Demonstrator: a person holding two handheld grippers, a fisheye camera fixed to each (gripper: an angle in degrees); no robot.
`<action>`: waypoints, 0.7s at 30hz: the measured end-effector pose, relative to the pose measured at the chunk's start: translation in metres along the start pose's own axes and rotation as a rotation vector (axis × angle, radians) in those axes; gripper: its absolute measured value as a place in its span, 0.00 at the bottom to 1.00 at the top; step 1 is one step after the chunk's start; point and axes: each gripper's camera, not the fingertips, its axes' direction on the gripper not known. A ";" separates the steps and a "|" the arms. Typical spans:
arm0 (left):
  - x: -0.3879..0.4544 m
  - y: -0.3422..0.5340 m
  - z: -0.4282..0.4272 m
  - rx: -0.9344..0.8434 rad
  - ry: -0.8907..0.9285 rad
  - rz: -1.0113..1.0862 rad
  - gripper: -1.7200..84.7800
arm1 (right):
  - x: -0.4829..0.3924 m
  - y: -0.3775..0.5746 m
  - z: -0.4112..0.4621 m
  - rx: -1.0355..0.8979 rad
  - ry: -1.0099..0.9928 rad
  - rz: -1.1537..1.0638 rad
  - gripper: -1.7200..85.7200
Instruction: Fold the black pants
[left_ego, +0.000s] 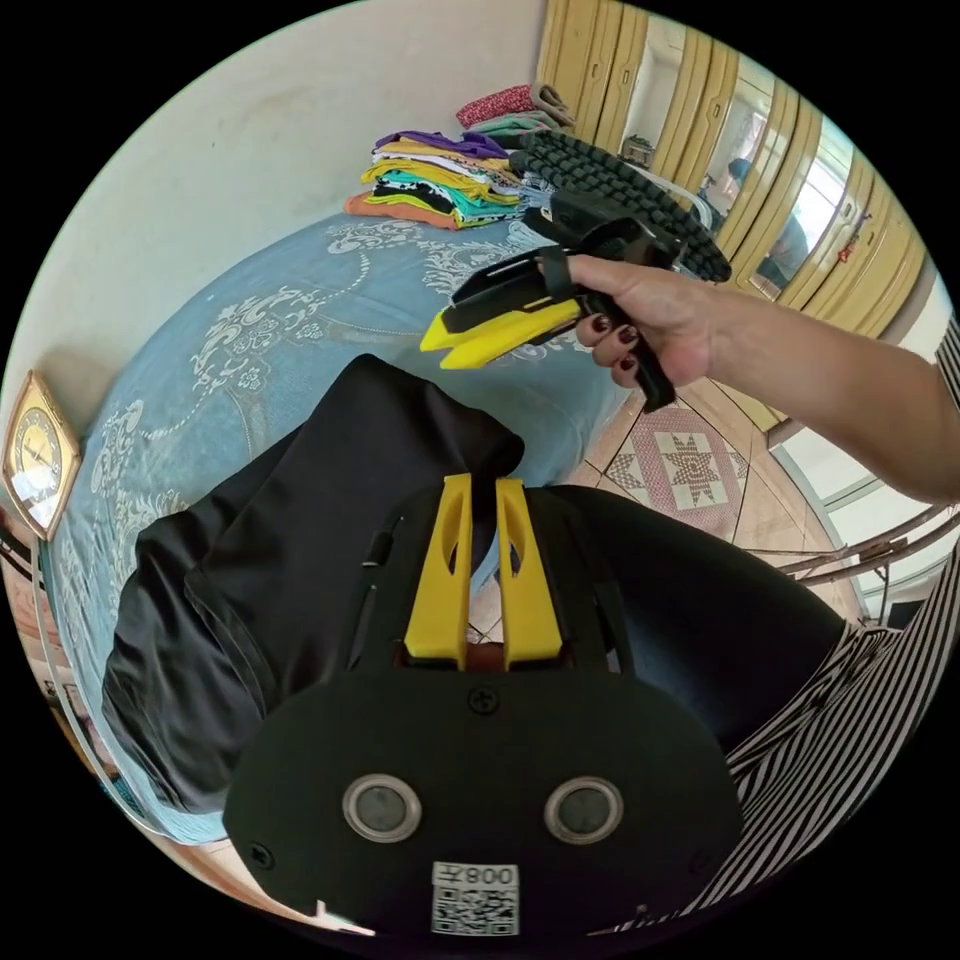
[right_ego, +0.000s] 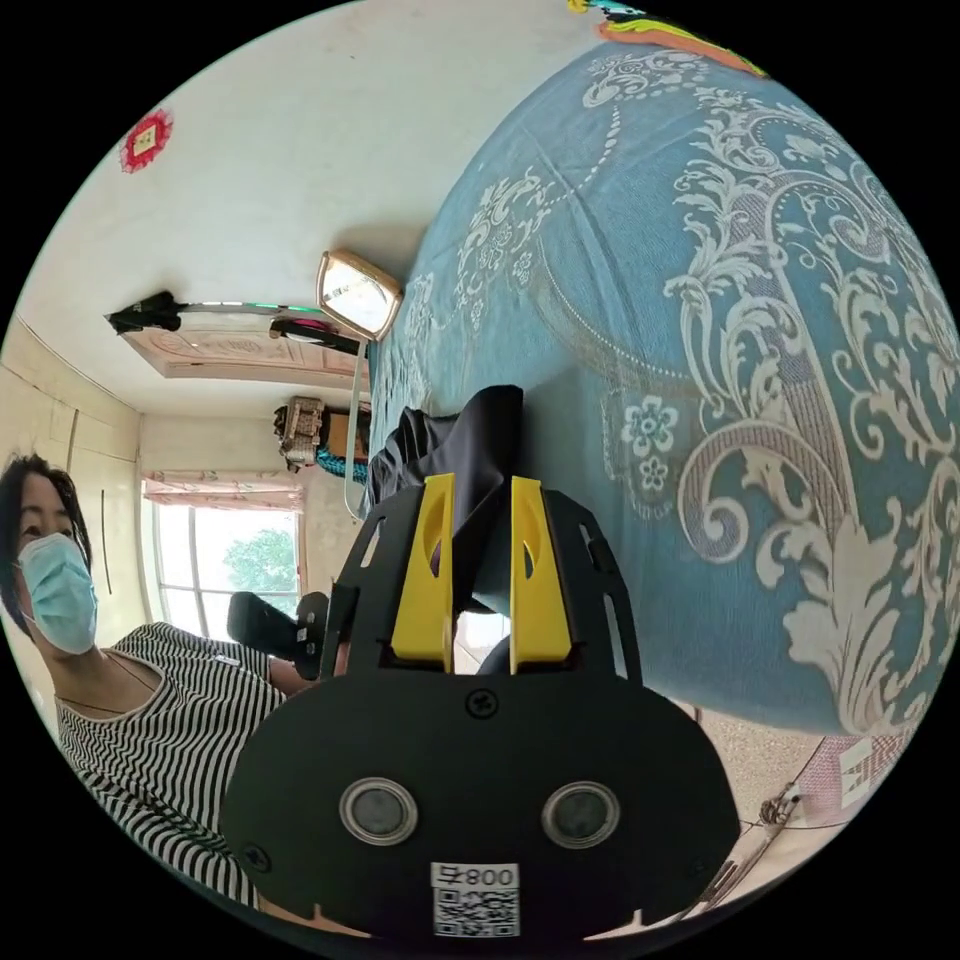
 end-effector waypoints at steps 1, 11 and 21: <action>0.001 0.001 -0.002 0.001 -0.001 0.002 0.06 | 0.002 -0.015 0.008 -0.017 0.011 0.004 0.13; 0.004 0.026 -0.053 -0.004 0.009 0.072 0.05 | 0.008 -0.057 0.035 -0.142 -0.076 0.058 0.08; -0.022 0.068 -0.145 0.104 0.189 0.081 0.04 | -0.011 0.001 -0.027 0.027 -0.092 0.154 0.05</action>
